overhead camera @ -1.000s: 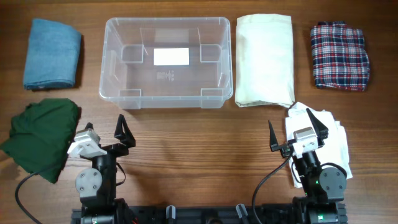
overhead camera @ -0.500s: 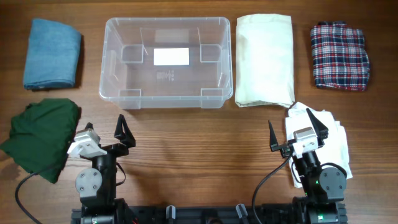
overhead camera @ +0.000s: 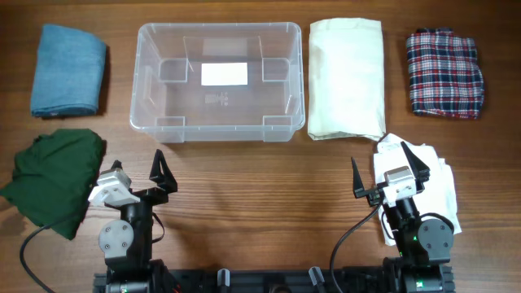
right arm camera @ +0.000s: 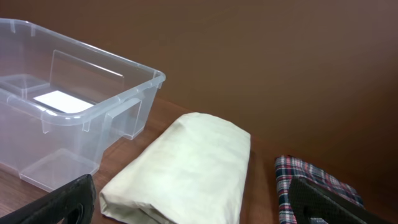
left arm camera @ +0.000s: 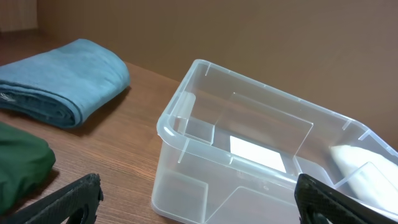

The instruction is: Pack container

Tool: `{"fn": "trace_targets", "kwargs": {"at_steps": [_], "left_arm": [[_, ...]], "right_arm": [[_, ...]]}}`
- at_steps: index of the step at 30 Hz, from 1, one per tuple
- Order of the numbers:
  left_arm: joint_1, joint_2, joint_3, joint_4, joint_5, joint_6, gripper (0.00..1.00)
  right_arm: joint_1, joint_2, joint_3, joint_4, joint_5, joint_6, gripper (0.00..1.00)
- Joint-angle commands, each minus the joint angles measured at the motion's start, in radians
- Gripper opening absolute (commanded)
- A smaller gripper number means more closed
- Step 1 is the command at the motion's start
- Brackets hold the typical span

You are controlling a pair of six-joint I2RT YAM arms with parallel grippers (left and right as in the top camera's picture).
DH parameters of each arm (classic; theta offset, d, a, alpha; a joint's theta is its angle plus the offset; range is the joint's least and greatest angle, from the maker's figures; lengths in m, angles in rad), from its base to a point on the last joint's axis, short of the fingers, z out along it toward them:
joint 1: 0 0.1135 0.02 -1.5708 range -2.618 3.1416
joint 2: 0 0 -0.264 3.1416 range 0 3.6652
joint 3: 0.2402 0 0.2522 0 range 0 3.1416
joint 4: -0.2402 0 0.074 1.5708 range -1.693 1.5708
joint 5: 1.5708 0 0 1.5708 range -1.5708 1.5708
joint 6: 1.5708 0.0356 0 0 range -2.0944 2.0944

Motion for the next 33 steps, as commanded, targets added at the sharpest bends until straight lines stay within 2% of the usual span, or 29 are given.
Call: {"fn": "trace_targets", "kwargs": {"at_steps": [1, 18, 21, 24, 26, 28, 30, 33], "left_arm": [[-0.005, -0.007, -0.006, 0.003, -0.01, 0.019, 1.0], [-0.005, -0.007, -0.006, 0.003, -0.01, 0.019, 1.0], [-0.005, -0.007, -0.006, 0.003, -0.01, 0.019, 1.0], [-0.005, -0.007, -0.006, 0.003, -0.01, 0.019, 1.0], [-0.005, -0.007, -0.006, 0.003, -0.01, 0.019, 1.0], [-0.005, -0.007, -0.006, 0.003, -0.01, 0.019, 1.0], [-0.005, -0.007, -0.006, 0.003, -0.01, 0.019, 1.0], [-0.005, -0.007, -0.006, 0.003, -0.01, 0.019, 1.0]], "right_arm": [[0.002, -0.006, -0.004, 0.003, -0.019, -0.008, 1.0], [0.002, -0.006, -0.004, 0.001, 0.003, -0.009, 1.0], [0.002, -0.006, -0.004, -0.001, 0.031, -0.045, 1.0], [0.002, -0.006, -0.004, 0.049, -0.068, -0.061, 1.0], [0.002, -0.006, -0.004, 0.048, -0.09, -0.031, 1.0], [0.002, 0.0, 0.02, 0.046, -0.137, 0.079, 1.0], [-0.001, 0.038, 0.056, 0.045, -0.17, 0.097, 1.0], [-0.013, 0.214, 0.184, 0.055, -0.175, 0.095, 1.0]]}}
